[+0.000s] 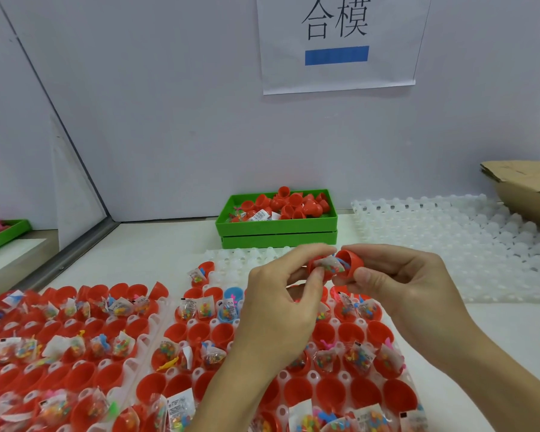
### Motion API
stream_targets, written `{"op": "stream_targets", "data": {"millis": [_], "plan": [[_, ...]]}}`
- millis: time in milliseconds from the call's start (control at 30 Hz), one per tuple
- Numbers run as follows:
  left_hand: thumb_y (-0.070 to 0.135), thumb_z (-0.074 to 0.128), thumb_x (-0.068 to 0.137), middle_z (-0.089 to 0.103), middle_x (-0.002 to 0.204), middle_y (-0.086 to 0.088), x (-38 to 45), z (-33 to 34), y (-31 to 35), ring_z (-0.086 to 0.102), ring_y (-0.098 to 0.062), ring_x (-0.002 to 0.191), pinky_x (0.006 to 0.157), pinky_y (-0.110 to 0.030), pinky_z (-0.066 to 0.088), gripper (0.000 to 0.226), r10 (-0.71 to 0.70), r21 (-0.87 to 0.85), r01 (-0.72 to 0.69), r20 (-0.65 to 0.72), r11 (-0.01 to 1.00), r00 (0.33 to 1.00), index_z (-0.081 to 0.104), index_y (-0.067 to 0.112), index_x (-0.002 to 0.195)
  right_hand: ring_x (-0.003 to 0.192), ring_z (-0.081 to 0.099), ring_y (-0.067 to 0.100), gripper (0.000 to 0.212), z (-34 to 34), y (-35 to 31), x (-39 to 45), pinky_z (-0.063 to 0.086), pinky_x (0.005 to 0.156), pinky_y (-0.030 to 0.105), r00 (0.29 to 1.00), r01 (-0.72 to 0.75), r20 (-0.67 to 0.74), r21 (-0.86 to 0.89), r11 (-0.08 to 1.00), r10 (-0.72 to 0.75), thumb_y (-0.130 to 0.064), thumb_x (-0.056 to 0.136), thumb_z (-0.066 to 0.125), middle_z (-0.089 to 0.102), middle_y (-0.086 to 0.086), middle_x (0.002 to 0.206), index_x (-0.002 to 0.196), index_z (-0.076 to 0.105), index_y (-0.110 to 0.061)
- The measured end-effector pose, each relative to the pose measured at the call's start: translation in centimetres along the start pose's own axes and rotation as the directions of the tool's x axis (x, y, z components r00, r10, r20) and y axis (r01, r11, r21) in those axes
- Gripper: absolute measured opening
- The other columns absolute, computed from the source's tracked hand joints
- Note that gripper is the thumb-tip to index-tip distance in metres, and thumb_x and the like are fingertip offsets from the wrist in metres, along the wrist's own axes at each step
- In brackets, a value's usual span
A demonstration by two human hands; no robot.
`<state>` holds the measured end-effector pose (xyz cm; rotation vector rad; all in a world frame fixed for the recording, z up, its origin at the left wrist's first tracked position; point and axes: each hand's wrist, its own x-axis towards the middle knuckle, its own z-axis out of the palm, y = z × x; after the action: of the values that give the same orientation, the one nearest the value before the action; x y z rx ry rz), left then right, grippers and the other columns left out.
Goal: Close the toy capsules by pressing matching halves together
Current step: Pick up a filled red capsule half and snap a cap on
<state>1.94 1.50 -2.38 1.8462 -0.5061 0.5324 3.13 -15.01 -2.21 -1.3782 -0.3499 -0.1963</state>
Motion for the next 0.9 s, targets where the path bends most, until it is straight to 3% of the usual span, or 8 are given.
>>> {"op": "stream_targets", "data": {"millis": [233, 400, 567, 733, 900], "plan": [[0.014, 0.063, 0.091, 0.073, 0.083, 0.002, 0.0, -0.2, 0.3, 0.073, -0.02, 0.077, 0.064, -0.031, 0.061, 0.014, -0.006, -0.059, 0.007, 0.016, 0.998, 1.0, 0.058, 0.026, 0.093, 0.082, 0.076, 0.027, 0.028, -0.1, -0.2, 0.0, 0.058, 0.068, 0.021, 1.0, -0.006, 0.028, 0.078, 0.997, 0.004, -0.011, 0.068, 0.067, 0.077, 0.011, 0.09, 0.089, 0.081, -0.026], [0.015, 0.065, 0.09, 0.07, 0.079, -0.008, 0.0, -0.3, 0.5, 0.07, -0.032, 0.071, 0.06, -0.052, 0.057, 0.014, 0.009, -0.089, -0.007, 0.023, 0.996, 1.0, 0.056, 0.026, 0.087, 0.084, 0.075, 0.026, 0.03, -0.3, -0.3, 0.0, 0.058, 0.068, 0.022, 0.999, -0.022, 0.046, 0.085, 0.996, 0.018, -0.012, 0.069, 0.067, 0.077, 0.01, 0.094, 0.092, 0.08, -0.026], [-0.006, 0.066, 0.088, 0.074, 0.099, 0.006, -0.1, -0.6, 0.2, 0.072, -0.005, 0.093, 0.066, -0.018, 0.059, 0.025, -0.036, -0.12, 0.039, 0.028, 0.992, 0.999, 0.06, 0.018, 0.082, 0.086, 0.075, 0.021, 0.038, -0.5, -0.4, 0.0, 0.057, 0.066, 0.02, 0.999, -0.001, 0.049, -0.043, 0.999, 0.003, 0.001, 0.076, 0.067, 0.078, 0.003, 0.094, 0.094, 0.079, -0.03], [-0.013, 0.063, 0.086, 0.072, 0.093, -0.004, 0.0, -0.5, -0.2, 0.069, 0.004, 0.086, 0.065, -0.011, 0.055, 0.025, -0.014, -0.024, 0.014, -0.022, 1.0, 1.0, 0.058, 0.01, 0.077, 0.087, 0.075, 0.018, 0.035, -0.6, -0.9, -0.2, 0.058, 0.068, 0.02, 0.996, 0.03, 0.091, -0.108, 0.994, -0.02, -0.01, 0.066, 0.073, 0.078, -0.001, 0.094, 0.094, 0.079, -0.031], [-0.013, 0.058, 0.086, 0.07, 0.095, -0.003, -0.2, -0.2, -0.5, 0.066, 0.01, 0.094, 0.065, -0.011, 0.056, 0.029, 0.01, 0.041, -0.008, -0.045, 0.999, 0.999, 0.056, 0.014, 0.076, 0.085, 0.075, 0.016, 0.036, -0.2, -1.2, -0.3, 0.057, 0.069, 0.018, 0.993, 0.067, 0.104, -0.106, 0.992, -0.056, -0.007, 0.061, 0.074, 0.078, -0.001, 0.09, 0.088, 0.079, -0.031]]}}
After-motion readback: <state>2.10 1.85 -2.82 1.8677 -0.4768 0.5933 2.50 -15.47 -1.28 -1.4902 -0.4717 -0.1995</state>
